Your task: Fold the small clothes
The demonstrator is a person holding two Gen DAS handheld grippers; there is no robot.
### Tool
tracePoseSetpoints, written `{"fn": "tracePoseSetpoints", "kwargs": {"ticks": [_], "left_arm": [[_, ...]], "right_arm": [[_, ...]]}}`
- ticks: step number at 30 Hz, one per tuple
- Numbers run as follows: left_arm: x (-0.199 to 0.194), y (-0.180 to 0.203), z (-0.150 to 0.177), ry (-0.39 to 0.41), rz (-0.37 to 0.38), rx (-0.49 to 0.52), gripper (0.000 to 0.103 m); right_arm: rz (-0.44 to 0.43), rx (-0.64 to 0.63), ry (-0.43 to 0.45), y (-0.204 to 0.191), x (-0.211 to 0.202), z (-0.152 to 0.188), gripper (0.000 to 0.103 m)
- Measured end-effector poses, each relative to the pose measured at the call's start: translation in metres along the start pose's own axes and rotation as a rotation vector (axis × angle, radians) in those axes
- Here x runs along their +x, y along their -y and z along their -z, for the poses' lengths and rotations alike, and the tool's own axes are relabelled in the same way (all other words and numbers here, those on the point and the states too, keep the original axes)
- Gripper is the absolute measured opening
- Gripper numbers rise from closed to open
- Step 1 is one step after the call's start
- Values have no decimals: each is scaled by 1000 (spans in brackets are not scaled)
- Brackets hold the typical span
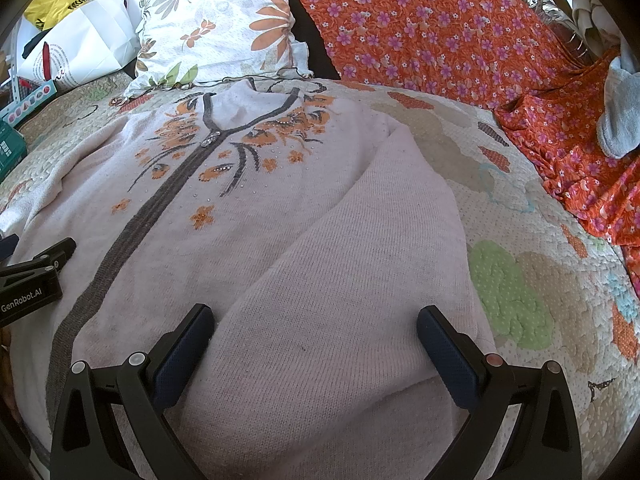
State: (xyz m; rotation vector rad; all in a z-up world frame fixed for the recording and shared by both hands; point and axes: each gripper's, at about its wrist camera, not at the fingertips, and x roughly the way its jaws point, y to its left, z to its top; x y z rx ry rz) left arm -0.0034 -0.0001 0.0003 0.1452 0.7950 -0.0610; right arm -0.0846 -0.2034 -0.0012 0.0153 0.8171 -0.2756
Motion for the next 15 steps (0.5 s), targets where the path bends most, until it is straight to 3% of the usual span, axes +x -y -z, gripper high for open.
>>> {"fn": "tracePoseSetpoints", "kwargs": {"ticks": [9, 15], "left_arm": [[0, 1, 1, -19, -6, 0, 103], [-4, -7, -10, -100, 77, -64, 103]], "right_arm": [[3, 0, 6, -1, 0, 1, 103], [-10, 4, -10, 2, 2, -3, 103]]}}
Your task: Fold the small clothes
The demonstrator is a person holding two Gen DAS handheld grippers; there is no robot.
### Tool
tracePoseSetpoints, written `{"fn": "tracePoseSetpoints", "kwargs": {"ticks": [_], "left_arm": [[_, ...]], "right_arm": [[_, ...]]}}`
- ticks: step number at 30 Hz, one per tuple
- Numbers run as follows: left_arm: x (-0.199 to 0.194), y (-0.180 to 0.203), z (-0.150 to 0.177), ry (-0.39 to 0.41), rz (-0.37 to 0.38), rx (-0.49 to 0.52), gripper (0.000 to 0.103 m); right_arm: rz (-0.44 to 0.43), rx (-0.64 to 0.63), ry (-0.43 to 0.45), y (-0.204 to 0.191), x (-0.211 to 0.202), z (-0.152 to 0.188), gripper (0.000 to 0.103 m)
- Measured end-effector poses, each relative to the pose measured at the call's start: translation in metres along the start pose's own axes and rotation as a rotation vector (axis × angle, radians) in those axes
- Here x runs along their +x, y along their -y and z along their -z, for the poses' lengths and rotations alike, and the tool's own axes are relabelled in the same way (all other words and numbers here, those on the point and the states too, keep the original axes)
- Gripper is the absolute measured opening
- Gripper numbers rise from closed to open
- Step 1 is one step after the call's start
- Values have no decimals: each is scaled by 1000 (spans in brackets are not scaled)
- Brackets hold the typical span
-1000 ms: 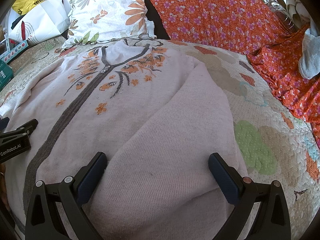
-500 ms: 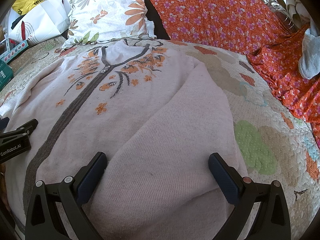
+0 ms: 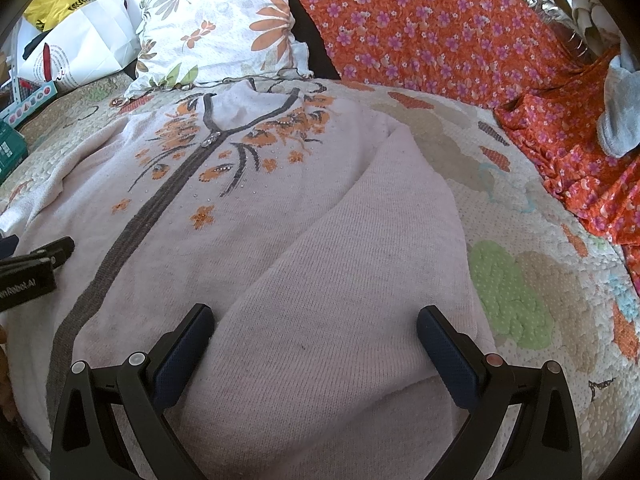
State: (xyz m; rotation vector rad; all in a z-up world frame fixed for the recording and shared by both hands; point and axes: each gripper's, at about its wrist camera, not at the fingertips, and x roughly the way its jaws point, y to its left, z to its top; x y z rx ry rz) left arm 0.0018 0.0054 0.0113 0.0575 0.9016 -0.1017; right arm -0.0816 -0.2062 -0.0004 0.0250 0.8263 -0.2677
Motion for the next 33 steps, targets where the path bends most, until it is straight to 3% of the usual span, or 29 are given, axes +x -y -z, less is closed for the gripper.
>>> {"fn": "tracePoseSetpoints", "kwargs": {"ticks": [2, 4, 8, 10, 13, 16, 18, 21, 23, 25, 27, 29, 33], "left_arm": [[-7, -1, -4, 7, 26, 0, 103], [-15, 0, -8, 16, 64, -1, 103], [-26, 2, -14, 36, 108, -2, 103], [-29, -1, -19, 34, 147, -29, 103], [-36, -4, -18, 59, 189, -50, 103], [-40, -4, -19, 41, 179, -27, 103], [-44, -3, -18, 52, 188, -15, 103], [-51, -3, -16, 83, 198, -3, 103], [-54, -3, -16, 102, 186, 4, 103], [-54, -6, -16, 105, 181, -2, 103], [-54, -11, -17, 106, 185, -23, 103], [-55, -15, -18, 110, 191, -40, 103], [-58, -17, -21, 120, 210, -59, 103]], "right_arm": [[-13, -23, -56, 2, -1, -7, 102], [-38, -29, -87, 9, -10, -13, 91], [-72, 129, -37, 64, -54, -25, 92], [-45, 173, -73, 89, -59, -24, 92], [-54, 203, -156, 113, -65, -12, 81], [-173, 147, -205, 97, -75, 5, 80], [-216, 38, -233, 66, -76, 17, 80], [-201, -102, -245, 27, -68, 32, 79], [-182, -141, -251, 13, -59, 40, 68], [-144, -189, -258, 3, -50, 43, 24], [-147, -173, -250, 8, -51, 37, 9], [-189, -75, -232, 32, -58, 22, 9], [-175, 113, -179, 92, -78, -6, 9]]}}
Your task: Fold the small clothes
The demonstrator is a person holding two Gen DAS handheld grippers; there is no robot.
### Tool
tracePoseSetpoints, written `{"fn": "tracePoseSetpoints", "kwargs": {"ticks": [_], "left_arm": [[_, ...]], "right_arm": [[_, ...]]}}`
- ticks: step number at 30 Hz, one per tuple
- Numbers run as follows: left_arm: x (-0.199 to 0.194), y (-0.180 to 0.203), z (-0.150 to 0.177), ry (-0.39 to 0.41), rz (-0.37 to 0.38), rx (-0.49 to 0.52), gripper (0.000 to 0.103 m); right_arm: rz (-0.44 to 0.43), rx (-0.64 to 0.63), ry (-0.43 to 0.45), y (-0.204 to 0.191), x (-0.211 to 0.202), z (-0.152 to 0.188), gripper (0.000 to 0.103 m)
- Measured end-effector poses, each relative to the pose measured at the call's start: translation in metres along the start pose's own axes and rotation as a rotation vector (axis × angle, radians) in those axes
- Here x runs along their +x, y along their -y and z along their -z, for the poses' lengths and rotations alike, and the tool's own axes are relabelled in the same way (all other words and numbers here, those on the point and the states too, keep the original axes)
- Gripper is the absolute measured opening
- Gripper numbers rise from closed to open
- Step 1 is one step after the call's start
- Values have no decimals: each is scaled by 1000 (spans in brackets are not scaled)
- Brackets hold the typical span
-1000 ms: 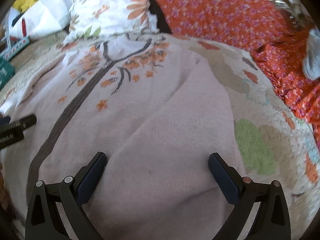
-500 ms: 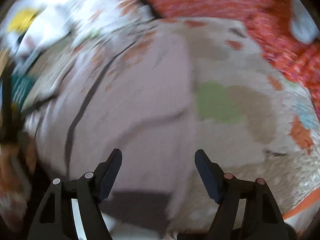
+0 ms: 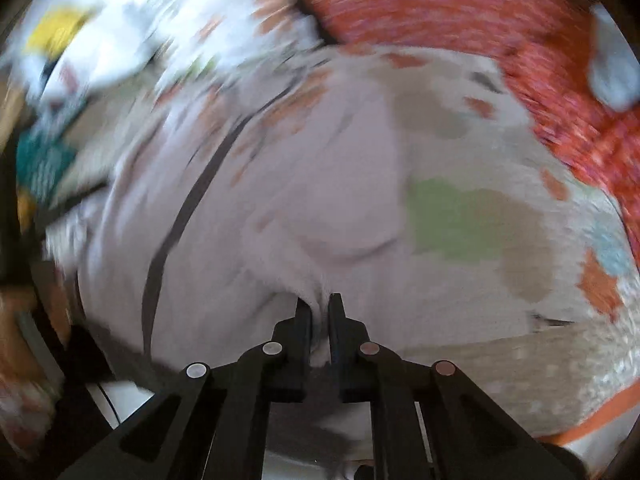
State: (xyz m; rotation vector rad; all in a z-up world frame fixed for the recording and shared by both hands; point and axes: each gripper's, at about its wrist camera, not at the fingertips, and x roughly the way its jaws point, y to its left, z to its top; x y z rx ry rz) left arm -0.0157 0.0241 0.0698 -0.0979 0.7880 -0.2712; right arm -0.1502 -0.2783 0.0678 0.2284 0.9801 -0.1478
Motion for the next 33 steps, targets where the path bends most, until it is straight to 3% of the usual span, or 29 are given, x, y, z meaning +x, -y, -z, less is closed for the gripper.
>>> {"fn": "tracePoseSetpoints", "kwargs": {"ticks": [2, 6, 8, 10, 11, 13, 15, 16, 22, 27, 30, 33], "left_arm": [[0, 1, 0, 1, 5, 1, 103], [1, 4, 1, 1, 2, 11, 103], [2, 5, 1, 0, 2, 9, 103], [4, 6, 1, -3, 0, 8, 103], [4, 6, 2, -4, -2, 10, 103], [6, 7, 3, -7, -5, 15, 103], [9, 7, 3, -18, -5, 15, 103], [11, 7, 3, -23, -3, 11, 103], [8, -13, 0, -3, -38, 10, 103], [-13, -73, -11, 55, -143, -35, 103], [-21, -117, -11, 36, -203, -95, 103], [-27, -153, -5, -10, -175, -182, 103]], "right_arm": [[84, 49, 31, 34, -14, -14, 9], [404, 90, 57, 111, -23, -46, 9], [628, 100, 69, 150, -23, -60, 9], [769, 157, 46, 184, -20, -69, 20], [780, 202, 29, 200, -21, -70, 24], [735, 273, 40, 213, -25, -71, 47], [679, 311, 82, 215, -30, -68, 62], [657, 314, 91, 211, -30, -67, 64], [513, 264, 37, 160, 7, -61, 64], [373, 168, 34, 97, 48, -60, 68], [355, 82, 70, 62, 65, -54, 72], [380, -39, 74, 30, 82, -45, 72]]}}
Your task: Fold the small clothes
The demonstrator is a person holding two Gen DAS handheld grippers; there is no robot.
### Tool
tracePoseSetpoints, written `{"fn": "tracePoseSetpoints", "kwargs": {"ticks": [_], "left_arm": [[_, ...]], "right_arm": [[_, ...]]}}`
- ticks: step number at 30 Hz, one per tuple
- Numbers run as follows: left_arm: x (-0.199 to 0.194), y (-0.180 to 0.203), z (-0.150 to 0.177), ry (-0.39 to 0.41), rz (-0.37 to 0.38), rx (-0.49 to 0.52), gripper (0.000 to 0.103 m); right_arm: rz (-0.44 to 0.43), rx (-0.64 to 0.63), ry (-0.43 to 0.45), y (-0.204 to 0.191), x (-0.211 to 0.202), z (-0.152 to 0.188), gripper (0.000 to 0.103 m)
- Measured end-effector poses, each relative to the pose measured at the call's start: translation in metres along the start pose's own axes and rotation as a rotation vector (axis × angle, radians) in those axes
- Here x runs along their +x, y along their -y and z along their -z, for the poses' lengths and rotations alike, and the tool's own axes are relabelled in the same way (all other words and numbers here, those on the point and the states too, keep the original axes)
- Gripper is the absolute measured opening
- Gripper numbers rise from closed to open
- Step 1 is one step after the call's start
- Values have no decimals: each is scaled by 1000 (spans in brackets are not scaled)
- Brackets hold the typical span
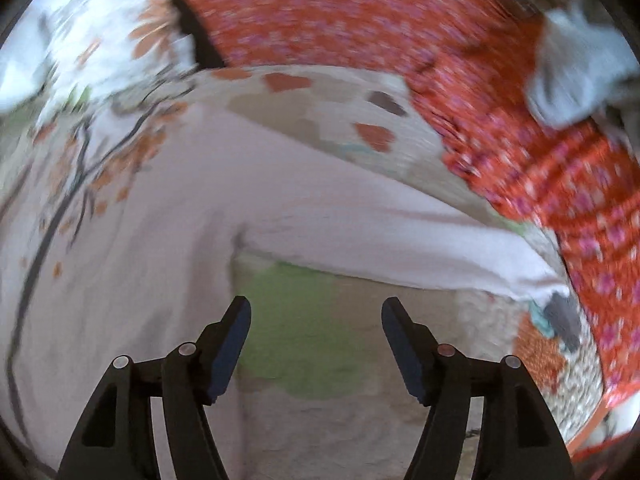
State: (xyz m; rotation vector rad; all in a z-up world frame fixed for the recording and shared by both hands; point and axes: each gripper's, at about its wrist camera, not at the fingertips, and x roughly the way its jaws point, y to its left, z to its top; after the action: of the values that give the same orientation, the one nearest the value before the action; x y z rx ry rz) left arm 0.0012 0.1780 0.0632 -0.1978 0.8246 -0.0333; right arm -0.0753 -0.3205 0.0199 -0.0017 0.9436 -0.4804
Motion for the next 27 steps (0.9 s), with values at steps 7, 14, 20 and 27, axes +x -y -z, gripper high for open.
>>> {"fn": "tracePoseSetpoints", "kwargs": {"ticks": [7, 14, 20, 27], "left_arm": [[-1, 16, 16, -69, 145, 68, 103], [35, 44, 28, -222, 53, 182, 8], [11, 3, -32, -71, -82, 47, 8], [18, -75, -124, 38, -327, -165, 20]], "right_arm": [[44, -131, 23, -27, 0, 12, 75], [30, -96, 11, -16, 6, 9, 76], [63, -94, 21, -14, 6, 8, 76], [54, -65, 3, -12, 10, 6, 76]]}}
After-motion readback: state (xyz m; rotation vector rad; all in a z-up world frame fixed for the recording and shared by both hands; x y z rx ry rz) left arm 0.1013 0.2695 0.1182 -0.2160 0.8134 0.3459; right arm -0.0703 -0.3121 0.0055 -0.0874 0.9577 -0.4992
